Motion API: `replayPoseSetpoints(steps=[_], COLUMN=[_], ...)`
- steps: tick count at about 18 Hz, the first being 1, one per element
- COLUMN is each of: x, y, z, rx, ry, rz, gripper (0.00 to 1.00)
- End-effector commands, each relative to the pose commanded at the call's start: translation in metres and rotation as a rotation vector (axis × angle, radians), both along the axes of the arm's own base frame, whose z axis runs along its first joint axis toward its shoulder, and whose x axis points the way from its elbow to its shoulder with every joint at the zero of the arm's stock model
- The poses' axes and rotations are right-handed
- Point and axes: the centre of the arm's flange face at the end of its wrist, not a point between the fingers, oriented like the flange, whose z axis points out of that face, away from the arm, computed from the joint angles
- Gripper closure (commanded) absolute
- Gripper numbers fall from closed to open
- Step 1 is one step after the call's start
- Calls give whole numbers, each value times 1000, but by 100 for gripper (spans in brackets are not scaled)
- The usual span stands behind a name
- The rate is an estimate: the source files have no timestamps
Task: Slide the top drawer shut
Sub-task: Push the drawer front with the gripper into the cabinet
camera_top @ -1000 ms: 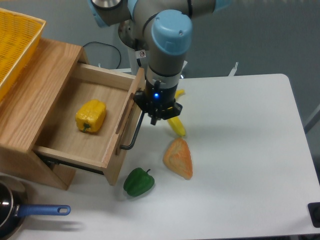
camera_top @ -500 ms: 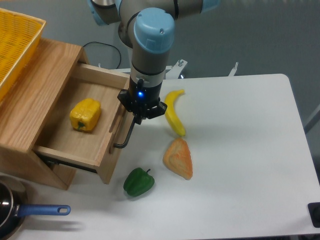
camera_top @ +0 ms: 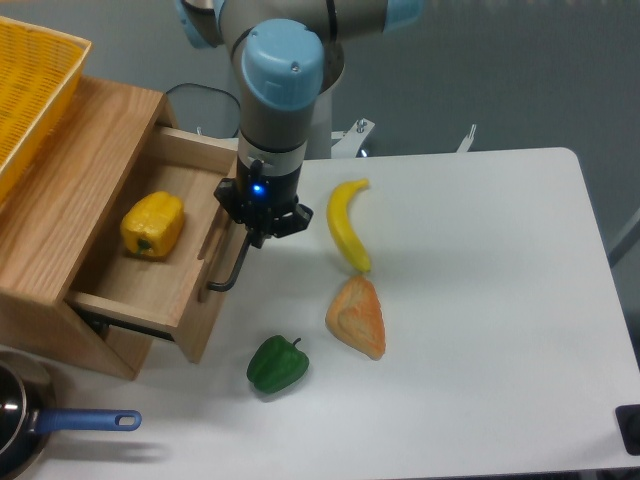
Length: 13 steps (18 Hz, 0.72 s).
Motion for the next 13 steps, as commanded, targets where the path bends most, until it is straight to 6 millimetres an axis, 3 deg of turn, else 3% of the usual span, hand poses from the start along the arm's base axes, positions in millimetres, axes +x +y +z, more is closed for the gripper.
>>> replayPoseSetpoints(steps=[13], x=[55], y=[23], z=[2], rx=[-3], ry=[-14], rz=[-24], gripper=[93])
